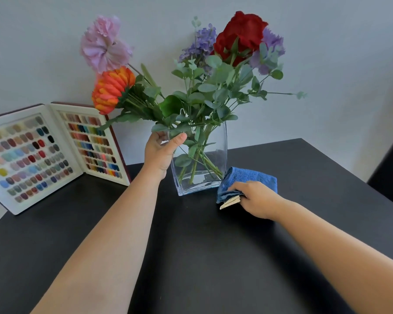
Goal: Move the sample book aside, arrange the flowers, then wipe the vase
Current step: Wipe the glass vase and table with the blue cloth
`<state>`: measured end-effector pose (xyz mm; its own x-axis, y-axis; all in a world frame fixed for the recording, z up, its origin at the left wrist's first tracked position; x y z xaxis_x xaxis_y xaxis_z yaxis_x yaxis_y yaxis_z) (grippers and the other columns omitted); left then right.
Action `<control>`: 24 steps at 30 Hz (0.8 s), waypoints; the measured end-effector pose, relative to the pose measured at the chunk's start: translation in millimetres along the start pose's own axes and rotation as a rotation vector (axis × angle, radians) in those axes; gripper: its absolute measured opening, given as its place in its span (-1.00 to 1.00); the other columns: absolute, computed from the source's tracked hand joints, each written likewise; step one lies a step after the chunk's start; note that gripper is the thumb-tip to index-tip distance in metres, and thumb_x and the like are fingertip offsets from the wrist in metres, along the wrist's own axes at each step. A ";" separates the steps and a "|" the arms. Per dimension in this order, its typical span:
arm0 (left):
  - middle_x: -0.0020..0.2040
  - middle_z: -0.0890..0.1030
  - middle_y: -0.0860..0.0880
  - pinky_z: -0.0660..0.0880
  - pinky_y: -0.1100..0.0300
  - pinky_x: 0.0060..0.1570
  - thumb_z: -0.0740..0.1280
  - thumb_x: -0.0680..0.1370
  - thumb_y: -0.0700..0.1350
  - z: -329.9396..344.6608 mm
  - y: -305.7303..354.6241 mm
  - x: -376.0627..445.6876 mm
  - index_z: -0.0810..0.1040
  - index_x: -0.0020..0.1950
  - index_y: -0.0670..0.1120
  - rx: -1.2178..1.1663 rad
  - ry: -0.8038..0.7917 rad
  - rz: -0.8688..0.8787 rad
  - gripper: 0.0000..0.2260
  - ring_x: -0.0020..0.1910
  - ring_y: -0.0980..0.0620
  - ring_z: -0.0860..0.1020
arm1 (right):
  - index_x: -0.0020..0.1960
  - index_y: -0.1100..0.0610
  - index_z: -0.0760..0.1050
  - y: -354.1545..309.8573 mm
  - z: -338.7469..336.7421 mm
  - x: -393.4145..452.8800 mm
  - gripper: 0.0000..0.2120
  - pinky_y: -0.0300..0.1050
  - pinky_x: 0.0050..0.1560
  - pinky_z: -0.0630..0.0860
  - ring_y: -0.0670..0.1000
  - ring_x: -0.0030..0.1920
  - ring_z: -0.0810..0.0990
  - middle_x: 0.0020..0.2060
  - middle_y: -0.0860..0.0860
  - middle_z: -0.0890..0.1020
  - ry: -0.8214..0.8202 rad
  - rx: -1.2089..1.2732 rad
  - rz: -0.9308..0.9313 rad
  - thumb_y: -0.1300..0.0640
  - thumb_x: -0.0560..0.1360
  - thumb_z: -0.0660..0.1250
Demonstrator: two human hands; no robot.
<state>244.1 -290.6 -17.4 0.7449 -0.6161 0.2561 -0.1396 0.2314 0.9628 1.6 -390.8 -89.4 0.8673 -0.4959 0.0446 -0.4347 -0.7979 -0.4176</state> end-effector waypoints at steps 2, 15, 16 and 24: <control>0.02 0.64 0.09 0.52 0.05 0.04 0.56 0.15 0.21 1.2 4.8 0.6 0.54 0.04 0.02 -0.022 0.013 0.016 -0.44 0.09 0.03 0.59 | 0.22 -0.04 0.47 -1.7 6.1 1.2 -0.68 -0.04 -0.03 0.48 0.04 -0.06 0.49 -0.14 -0.06 0.46 0.001 -0.036 0.010 0.19 0.53 0.14; 0.06 0.62 0.05 0.51 0.08 0.02 0.55 0.16 0.20 3.1 32.6 8.5 0.53 0.12 -0.06 -0.024 0.049 0.093 -0.36 0.08 0.04 0.60 | 0.41 -0.02 0.38 -69.9 42.3 36.3 -0.54 0.08 0.26 0.43 0.12 0.30 0.45 0.32 0.03 0.50 -0.102 -0.018 -0.101 0.22 0.54 0.10; 0.06 0.62 0.06 0.51 0.07 0.03 0.55 0.16 0.20 2.2 33.0 8.7 0.52 0.10 -0.04 -0.026 0.048 0.092 -0.39 0.10 0.03 0.59 | 0.40 -0.04 0.39 -64.3 39.2 33.4 -0.53 0.09 0.23 0.45 0.12 0.27 0.47 0.29 0.03 0.53 -0.114 -0.032 -0.113 0.22 0.53 0.11; 0.06 0.62 0.08 0.47 -0.15 0.22 0.53 0.30 0.08 -2.4 37.0 11.4 0.51 0.08 -0.01 -0.032 0.054 0.109 -0.57 0.21 -0.07 0.56 | -0.09 0.06 0.45 -14.5 0.9 28.3 -0.83 -0.09 -0.34 0.41 0.04 -0.26 0.54 -0.30 -0.02 0.54 0.076 -0.036 0.173 0.12 0.57 0.10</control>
<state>249.0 -287.2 20.9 0.7608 -0.5447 0.3528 -0.2010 0.3190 0.9262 32.6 -392.9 -82.9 0.7583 -0.6504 0.0436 -0.5856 -0.7091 -0.3927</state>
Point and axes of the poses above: each hand's wrist, its own x-axis towards the middle knuckle, its own z-axis out of the palm, y = z × x, the point moved 5 cm from there along x, towards the middle knuckle
